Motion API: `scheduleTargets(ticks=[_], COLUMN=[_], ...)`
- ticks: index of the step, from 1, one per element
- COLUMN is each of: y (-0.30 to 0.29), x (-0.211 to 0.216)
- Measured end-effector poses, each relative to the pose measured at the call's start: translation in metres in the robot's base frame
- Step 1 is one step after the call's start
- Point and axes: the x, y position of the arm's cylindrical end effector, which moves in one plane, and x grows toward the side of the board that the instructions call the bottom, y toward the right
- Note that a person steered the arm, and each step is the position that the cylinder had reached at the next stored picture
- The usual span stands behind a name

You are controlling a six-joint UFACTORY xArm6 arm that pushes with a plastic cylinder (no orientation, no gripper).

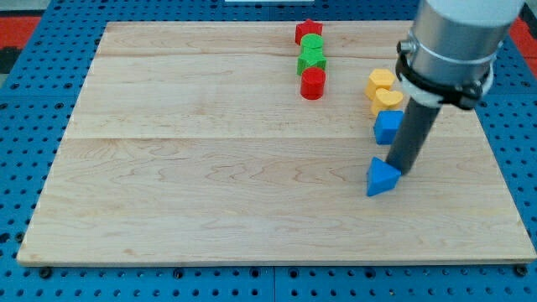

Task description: Move the blue triangle away from the blue cube

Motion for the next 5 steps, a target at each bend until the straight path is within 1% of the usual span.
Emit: scheduleTargets(ticks=[1,2,3,4,5], y=[-0.009,-0.020,-0.062,-0.085,-0.074], x=[0.040,0.069,0.096,0.094,0.075])
